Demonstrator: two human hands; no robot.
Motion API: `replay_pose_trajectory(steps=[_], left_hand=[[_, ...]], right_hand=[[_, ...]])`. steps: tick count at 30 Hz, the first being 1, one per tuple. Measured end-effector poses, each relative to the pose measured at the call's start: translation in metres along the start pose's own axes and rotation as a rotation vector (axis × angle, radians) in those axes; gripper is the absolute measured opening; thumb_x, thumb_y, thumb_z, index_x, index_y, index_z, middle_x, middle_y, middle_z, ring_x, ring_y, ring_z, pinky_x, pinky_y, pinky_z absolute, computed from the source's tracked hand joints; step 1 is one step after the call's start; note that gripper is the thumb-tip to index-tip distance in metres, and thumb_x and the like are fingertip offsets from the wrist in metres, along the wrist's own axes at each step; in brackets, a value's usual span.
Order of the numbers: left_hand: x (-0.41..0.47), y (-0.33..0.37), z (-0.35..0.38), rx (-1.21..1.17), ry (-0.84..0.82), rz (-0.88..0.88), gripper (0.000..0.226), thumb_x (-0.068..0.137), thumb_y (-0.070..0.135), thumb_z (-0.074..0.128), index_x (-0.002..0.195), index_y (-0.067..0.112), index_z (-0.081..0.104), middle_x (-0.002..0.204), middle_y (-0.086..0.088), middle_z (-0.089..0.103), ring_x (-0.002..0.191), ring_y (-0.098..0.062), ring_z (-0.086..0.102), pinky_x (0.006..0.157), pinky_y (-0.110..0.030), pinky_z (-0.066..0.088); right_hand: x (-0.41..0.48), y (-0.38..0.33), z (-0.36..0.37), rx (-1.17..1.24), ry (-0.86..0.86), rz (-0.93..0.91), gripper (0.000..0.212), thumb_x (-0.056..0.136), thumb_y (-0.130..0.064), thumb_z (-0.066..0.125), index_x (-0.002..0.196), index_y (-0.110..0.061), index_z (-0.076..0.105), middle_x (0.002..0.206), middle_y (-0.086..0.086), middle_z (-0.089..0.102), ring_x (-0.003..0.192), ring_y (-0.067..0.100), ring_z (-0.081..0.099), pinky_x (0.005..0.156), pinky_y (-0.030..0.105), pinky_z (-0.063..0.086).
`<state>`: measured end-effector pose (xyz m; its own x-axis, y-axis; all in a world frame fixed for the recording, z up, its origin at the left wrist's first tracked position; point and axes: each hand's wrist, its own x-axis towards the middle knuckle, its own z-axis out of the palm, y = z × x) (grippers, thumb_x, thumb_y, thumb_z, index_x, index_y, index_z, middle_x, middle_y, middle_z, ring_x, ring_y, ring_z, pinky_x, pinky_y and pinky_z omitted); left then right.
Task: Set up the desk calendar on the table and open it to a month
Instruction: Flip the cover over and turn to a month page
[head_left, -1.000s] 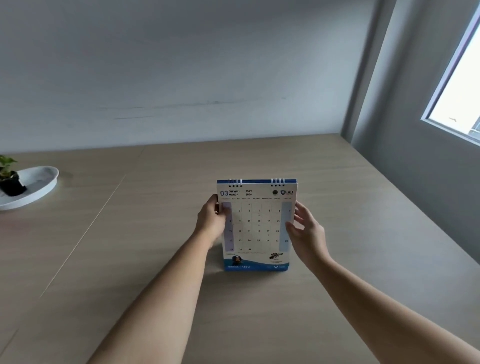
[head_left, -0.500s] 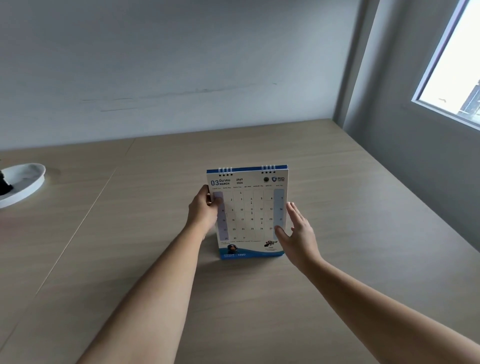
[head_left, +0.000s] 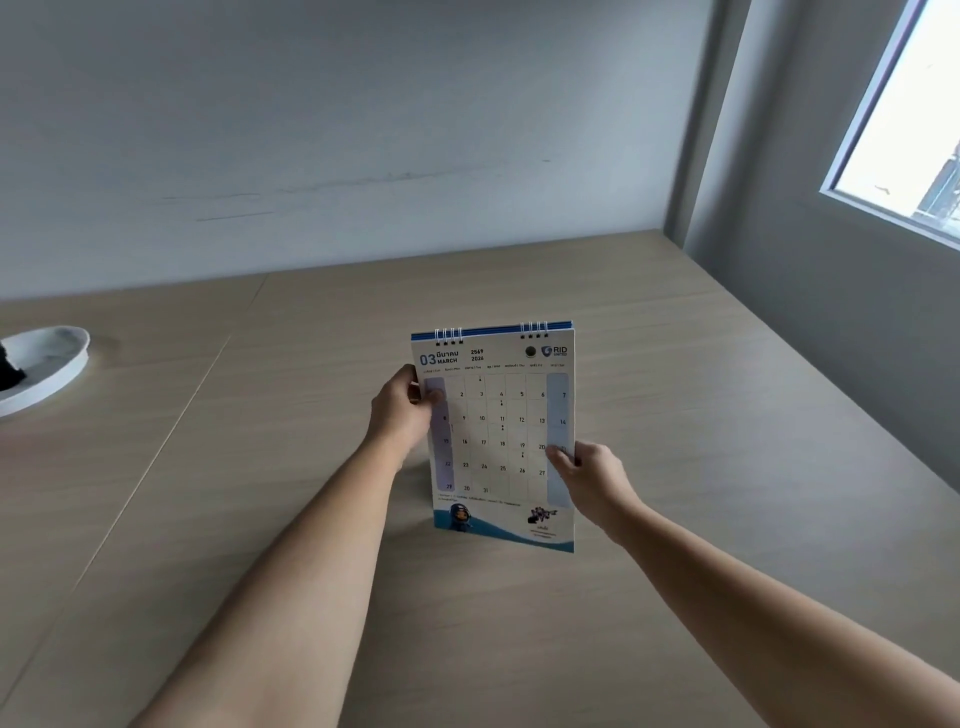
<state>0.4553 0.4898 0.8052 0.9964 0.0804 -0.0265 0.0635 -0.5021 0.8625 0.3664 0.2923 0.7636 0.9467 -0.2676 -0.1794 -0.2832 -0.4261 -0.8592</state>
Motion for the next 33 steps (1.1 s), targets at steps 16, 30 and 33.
replay_pose_trajectory(steps=[16, 30, 33], left_hand=[[0.005, 0.028, -0.026, -0.471, -0.304, -0.231, 0.075, 0.087, 0.068, 0.001, 0.099, 0.027, 0.063, 0.113, -0.009, 0.064, 0.112, -0.031, 0.055, 0.099, -0.05, 0.038], [0.01, 0.021, -0.007, -0.329, -0.181, -0.127, 0.033, 0.091, 0.039, 0.054, 0.12, 0.023, 0.05, 0.113, 0.004, 0.059, 0.127, -0.032, 0.048, 0.088, -0.04, 0.048], [0.009, 0.019, -0.001, -0.236, -0.135, -0.103, 0.02, 0.091, 0.025, 0.055, 0.111, 0.021, 0.054, 0.111, -0.001, 0.062, 0.116, -0.031, 0.055, 0.091, -0.049, 0.05]], right_hand=[[-0.001, -0.115, -0.083, 0.555, 0.223, -0.504, 0.061, 0.094, -0.046, 0.022, 0.094, -0.018, 0.075, 0.069, 0.007, 0.052, 0.065, 0.005, 0.044, 0.068, 0.023, 0.035], [0.072, -0.052, -0.046, -0.081, 0.012, -0.175, 0.046, 0.093, -0.042, 0.042, 0.134, -0.022, 0.045, 0.139, 0.01, 0.052, 0.122, 0.029, 0.052, 0.092, 0.035, 0.042], [0.063, -0.035, -0.033, -0.062, -0.026, -0.094, 0.041, 0.092, -0.032, 0.047, 0.132, -0.02, 0.046, 0.121, 0.01, 0.065, 0.093, 0.025, 0.061, 0.075, 0.031, 0.045]])
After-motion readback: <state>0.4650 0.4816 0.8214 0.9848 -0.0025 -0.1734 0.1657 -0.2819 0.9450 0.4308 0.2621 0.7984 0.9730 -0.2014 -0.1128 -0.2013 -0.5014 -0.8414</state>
